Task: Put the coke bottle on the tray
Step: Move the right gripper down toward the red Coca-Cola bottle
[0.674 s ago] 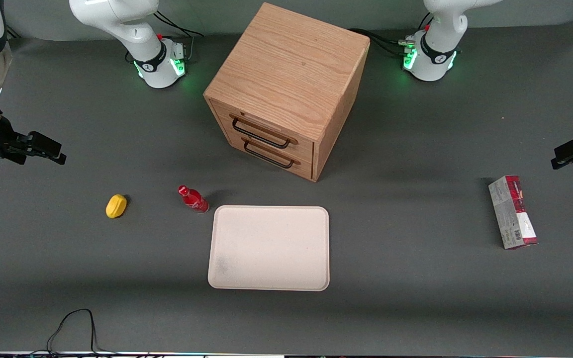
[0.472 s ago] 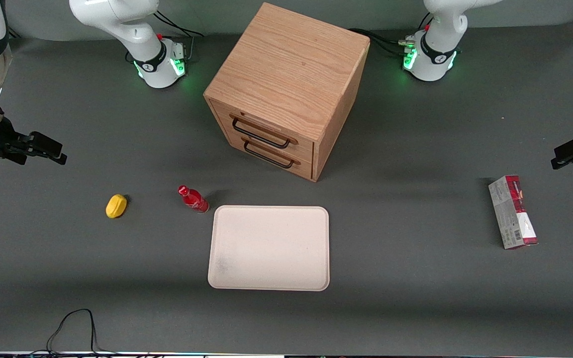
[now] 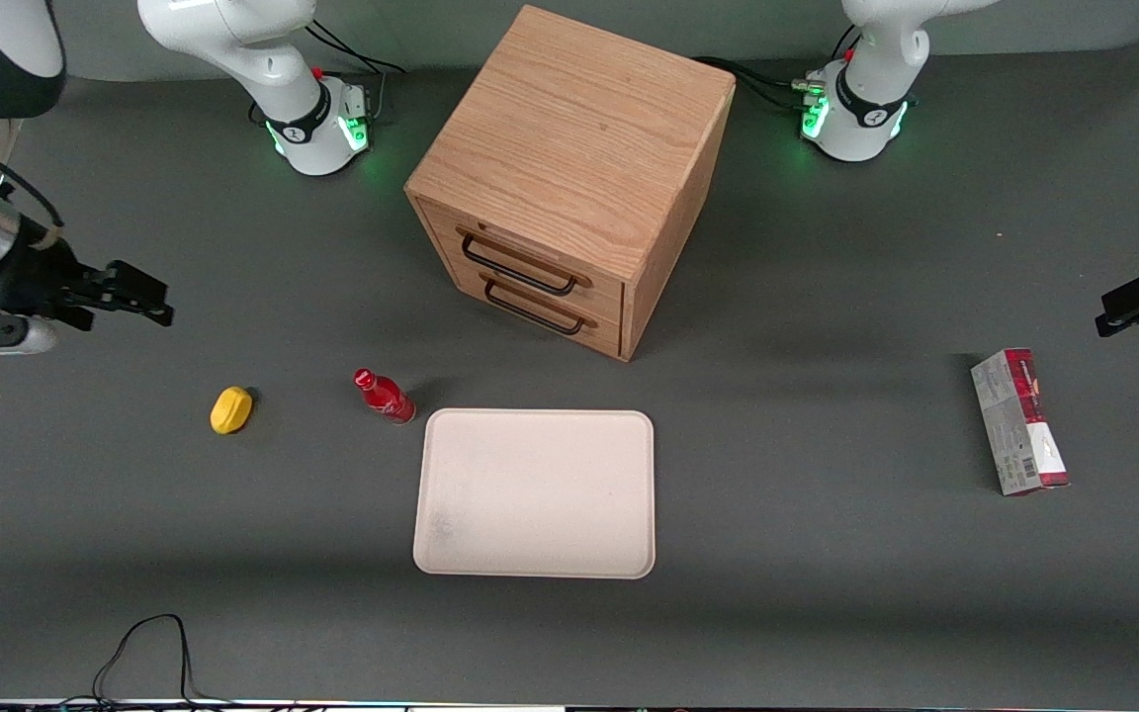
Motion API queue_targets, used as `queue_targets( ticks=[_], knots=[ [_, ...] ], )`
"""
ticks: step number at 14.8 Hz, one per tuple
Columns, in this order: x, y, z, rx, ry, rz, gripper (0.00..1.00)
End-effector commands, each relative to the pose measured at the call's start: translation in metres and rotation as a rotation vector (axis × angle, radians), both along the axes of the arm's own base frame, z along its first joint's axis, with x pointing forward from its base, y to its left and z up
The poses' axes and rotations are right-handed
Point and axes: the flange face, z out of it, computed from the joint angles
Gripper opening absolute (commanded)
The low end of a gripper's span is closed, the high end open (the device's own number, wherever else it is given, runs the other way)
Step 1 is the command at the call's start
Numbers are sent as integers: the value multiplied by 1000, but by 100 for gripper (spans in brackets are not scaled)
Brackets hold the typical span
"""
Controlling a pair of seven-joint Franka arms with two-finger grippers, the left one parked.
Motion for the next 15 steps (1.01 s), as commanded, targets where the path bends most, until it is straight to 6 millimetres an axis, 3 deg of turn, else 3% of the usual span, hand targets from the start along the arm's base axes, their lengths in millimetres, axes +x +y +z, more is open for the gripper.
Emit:
queue_targets(
  ticks=[1, 6, 9, 11, 15],
  knots=[
    [6, 44, -36, 39, -18, -5, 100],
    [5, 102, -143, 58, -108, -28, 100],
    [-2, 118, -198, 63, -120, -11, 100],
    [-12, 126, -227, 58, -117, 7, 100],
    [-13, 125, -254, 51, -105, 9, 100]
  ],
)
